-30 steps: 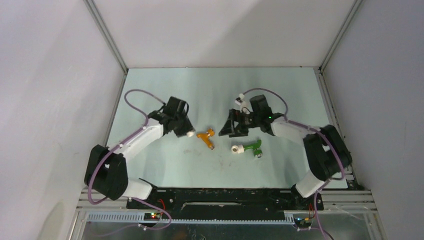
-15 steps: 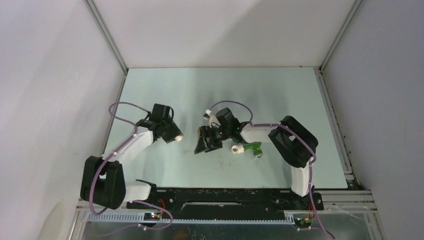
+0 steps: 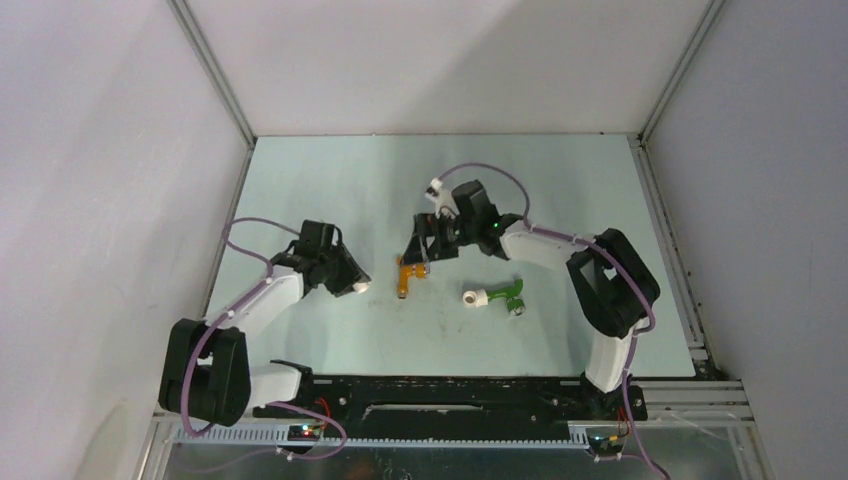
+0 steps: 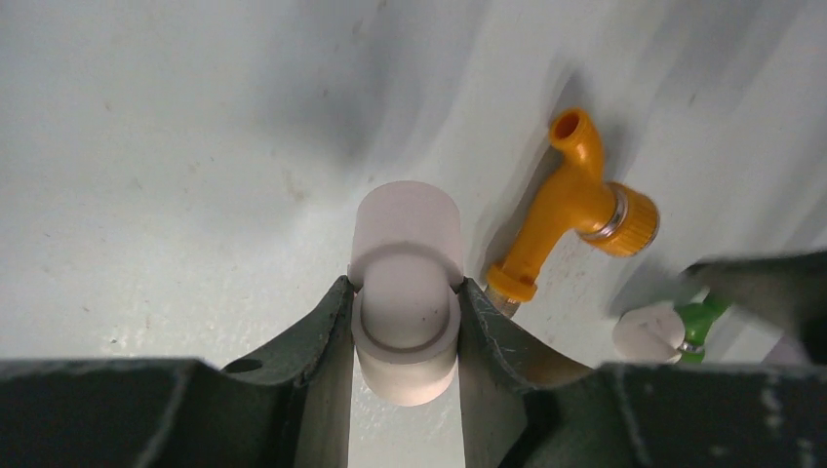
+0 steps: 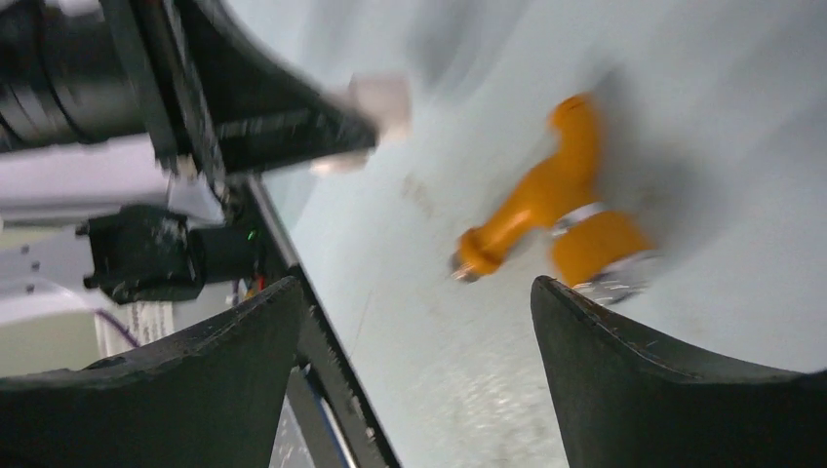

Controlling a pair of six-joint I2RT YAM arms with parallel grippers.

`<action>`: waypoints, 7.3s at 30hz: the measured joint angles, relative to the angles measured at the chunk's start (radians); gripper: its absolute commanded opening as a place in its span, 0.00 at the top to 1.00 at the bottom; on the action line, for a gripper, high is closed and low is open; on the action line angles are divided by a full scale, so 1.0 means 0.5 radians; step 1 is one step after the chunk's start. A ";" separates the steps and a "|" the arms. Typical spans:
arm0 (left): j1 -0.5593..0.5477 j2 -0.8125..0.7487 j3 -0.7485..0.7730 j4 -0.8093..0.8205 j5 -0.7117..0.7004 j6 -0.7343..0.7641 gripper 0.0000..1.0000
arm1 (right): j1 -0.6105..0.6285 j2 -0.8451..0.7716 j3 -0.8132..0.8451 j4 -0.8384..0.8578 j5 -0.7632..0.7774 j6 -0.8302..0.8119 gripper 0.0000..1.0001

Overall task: Install the water faucets
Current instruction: Move the water faucet to the center of the board, then pick up the water faucet from the center of the board.

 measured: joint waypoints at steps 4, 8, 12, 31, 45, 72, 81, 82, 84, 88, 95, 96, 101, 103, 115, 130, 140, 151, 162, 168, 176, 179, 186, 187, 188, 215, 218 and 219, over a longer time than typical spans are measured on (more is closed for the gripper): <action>-0.051 0.001 -0.141 0.099 0.099 -0.033 1.00 | -0.172 0.092 0.164 -0.084 0.035 -0.060 0.13; -0.181 -0.005 -0.228 0.179 0.169 -0.113 1.00 | -0.229 0.326 0.368 -0.122 0.040 -0.092 0.17; -0.343 -0.005 -0.296 0.329 0.230 -0.235 1.00 | -0.224 0.594 0.533 -0.152 -0.034 -0.099 0.29; -0.362 0.191 -0.199 0.478 0.256 -0.419 1.00 | -0.167 0.217 -0.230 0.061 -0.288 0.099 0.35; -0.417 -0.024 -0.044 -0.166 0.009 -0.036 1.00 | -0.056 0.116 -0.447 0.258 -0.230 0.311 0.39; -0.507 -0.072 -0.055 -0.362 -0.163 -0.096 1.00 | -0.021 0.199 -0.536 0.629 -0.216 0.567 0.40; -0.536 -0.278 -0.092 -0.498 -0.030 -0.019 1.00 | -0.024 0.202 -0.536 0.632 -0.220 0.562 0.39; -0.541 -0.283 -0.120 -0.484 0.011 -0.023 1.00 | -0.024 0.205 -0.536 0.637 -0.223 0.562 0.39; -0.552 -0.283 -0.175 -0.458 0.082 -0.038 1.00 | -0.024 0.212 -0.536 0.651 -0.236 0.563 0.39; -0.562 -0.266 -0.208 -0.417 0.173 -0.053 1.00 | -0.024 0.239 -0.536 0.705 -0.265 0.579 0.39; -0.562 -0.167 -0.230 -0.282 0.214 -0.071 1.00 | -0.031 0.280 -0.536 0.797 -0.311 0.628 0.45; -0.562 -0.160 -0.230 -0.266 0.218 -0.075 1.00 | -0.032 0.282 -0.536 0.800 -0.311 0.631 0.46; -0.562 -0.112 -0.230 -0.172 0.256 -0.076 1.00 | -0.031 0.289 -0.586 0.883 -0.328 0.691 0.52; -0.562 -0.100 -0.230 -0.144 0.263 -0.076 1.00 | -0.026 0.298 -0.621 0.962 -0.352 0.753 0.53; -0.562 -0.092 -0.230 -0.114 0.259 -0.070 1.00 | -0.024 0.420 -0.648 1.253 -0.430 0.950 0.41; -0.566 -0.125 -0.230 -0.108 0.137 -0.030 1.00 | 0.094 0.139 -0.650 0.891 -0.163 0.432 0.25; -0.566 -0.125 -0.230 -0.101 0.131 -0.015 1.00 | 0.142 0.018 -0.793 0.941 -0.059 0.256 0.33; -0.566 -0.073 -0.230 0.002 0.166 -0.017 1.00 | 0.182 -0.104 -0.849 1.101 -0.031 0.201 0.25; -0.566 -0.029 -0.231 0.095 0.203 -0.017 1.00 | 0.182 -0.063 -0.838 1.108 0.065 0.174 0.37; -0.566 -0.024 -0.237 0.119 0.210 -0.017 1.00 | 0.182 -0.044 -0.829 1.055 0.127 0.121 0.38; -0.566 -0.024 -0.243 0.136 0.216 -0.017 1.00 | 0.194 -0.034 -0.793 0.996 0.159 0.070 0.36; -0.566 -0.024 -0.243 0.137 0.216 -0.018 1.00 | 0.212 -0.034 -0.793 0.945 0.188 0.044 0.45; -0.566 -0.025 -0.246 0.147 0.217 -0.019 1.00 | 0.224 -0.019 -0.793 0.911 0.214 0.052 0.89; -0.566 -0.027 -0.246 0.146 0.217 -0.019 1.00 | 0.224 -0.015 -0.793 0.907 0.221 0.060 0.97; -0.566 -0.033 -0.251 0.150 0.216 -0.021 1.00 | 0.218 -0.014 -0.793 0.899 0.230 0.073 1.00; -0.566 -1.170 -0.322 0.548 0.487 0.381 1.00 | -0.088 -1.801 -0.796 -0.132 0.240 -0.556 1.00; -0.566 -1.216 -0.360 0.829 0.713 0.420 1.00 | -0.221 -1.979 -0.796 -0.293 0.135 -0.626 1.00; -0.566 -1.234 -0.393 0.951 0.796 0.433 1.00 | -0.264 -2.023 -0.794 -0.349 0.095 -0.652 1.00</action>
